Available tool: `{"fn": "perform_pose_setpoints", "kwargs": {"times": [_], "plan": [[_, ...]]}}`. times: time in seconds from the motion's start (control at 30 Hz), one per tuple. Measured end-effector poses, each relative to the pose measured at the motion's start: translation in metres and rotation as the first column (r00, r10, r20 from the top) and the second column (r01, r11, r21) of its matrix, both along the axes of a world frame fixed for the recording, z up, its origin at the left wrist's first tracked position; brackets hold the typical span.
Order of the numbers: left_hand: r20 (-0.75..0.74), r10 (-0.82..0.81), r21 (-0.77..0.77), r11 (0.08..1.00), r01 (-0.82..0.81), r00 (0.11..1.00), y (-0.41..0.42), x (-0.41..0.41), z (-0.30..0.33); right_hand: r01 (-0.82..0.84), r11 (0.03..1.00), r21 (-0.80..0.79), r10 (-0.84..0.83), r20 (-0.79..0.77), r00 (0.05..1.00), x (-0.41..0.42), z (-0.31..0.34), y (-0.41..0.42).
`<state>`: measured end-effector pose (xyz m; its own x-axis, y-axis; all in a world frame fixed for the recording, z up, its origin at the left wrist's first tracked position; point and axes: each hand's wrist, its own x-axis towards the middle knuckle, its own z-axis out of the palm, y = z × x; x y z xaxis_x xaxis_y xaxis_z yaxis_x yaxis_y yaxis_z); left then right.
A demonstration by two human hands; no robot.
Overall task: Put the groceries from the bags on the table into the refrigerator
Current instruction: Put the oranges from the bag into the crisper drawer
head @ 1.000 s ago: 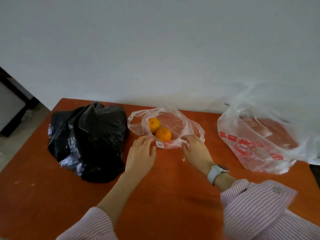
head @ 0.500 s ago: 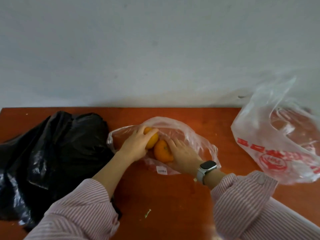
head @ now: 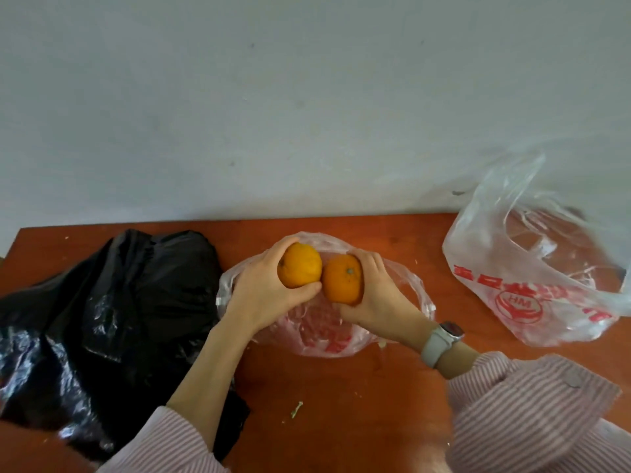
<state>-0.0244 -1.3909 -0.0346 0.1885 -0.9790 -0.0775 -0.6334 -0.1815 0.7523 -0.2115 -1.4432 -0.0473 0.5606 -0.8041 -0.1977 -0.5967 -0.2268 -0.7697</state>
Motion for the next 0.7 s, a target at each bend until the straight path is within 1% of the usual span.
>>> {"fn": "perform_pose_setpoints", "kwargs": {"times": [0.1, 0.13, 0.17, 0.2, 0.3, 0.4, 0.47, 0.57, 0.63, 0.7], "plan": [[-0.217, 0.028, -0.082, 0.996, -0.047, 0.976, 0.021, -0.021, 0.015, 0.103, 0.994, 0.02, -0.105, 0.078, 0.991, -0.017, 0.016, 0.019], [-0.276, 0.05, -0.076, 0.994, -0.073, 0.96, 0.029, -0.029, 0.015, 0.131, 0.991, 0.031, -0.134, 0.098, 0.986, -0.025, 0.02, 0.027], [-0.3, 0.068, -0.059, 0.994, -0.089, 0.952, 0.038, -0.038, 0.013, 0.152, 0.988, 0.039, -0.156, 0.118, 0.981, -0.035, 0.022, 0.037], [-0.289, 0.074, -0.041, 0.995, -0.09, 0.954, 0.047, -0.048, 0.01, 0.168, 0.984, 0.053, -0.174, 0.133, 0.976, -0.045, 0.021, 0.048], [-0.195, 0.038, 0.002, 0.999, -0.039, 0.98, 0.077, -0.083, 0.0, 0.26, 0.96, 0.107, -0.273, 0.132, 0.953, -0.084, 0.014, 0.086], [-0.136, -0.056, 0.053, 0.997, 0.064, 0.989, 0.101, -0.124, -0.004, 0.386, 0.911, 0.144, -0.403, 0.116, 0.908, -0.136, 0.007, 0.131], [-0.127, -0.14, 0.063, 0.987, 0.149, 0.982, 0.113, -0.16, -0.003, 0.483, 0.858, 0.174, -0.505, 0.118, 0.855, -0.179, 0.003, 0.164], [-0.128, -0.267, 0.111, 0.953, 0.281, 0.955, 0.131, -0.233, 0.0, 0.627, 0.75, 0.211, -0.654, 0.094, 0.75, -0.251, 0.0, 0.223], [-0.129, -0.4, 0.121, 0.902, 0.415, 0.907, 0.149, -0.294, 0.001, 0.73, 0.652, 0.206, -0.755, 0.076, 0.652, -0.301, 0.001, 0.271], [-0.123, -0.545, 0.103, 0.824, 0.557, 0.829, 0.176, -0.361, 0.002, 0.835, 0.52, 0.181, -0.853, 0.053, 0.519, -0.35, 0.003, 0.327]]}}
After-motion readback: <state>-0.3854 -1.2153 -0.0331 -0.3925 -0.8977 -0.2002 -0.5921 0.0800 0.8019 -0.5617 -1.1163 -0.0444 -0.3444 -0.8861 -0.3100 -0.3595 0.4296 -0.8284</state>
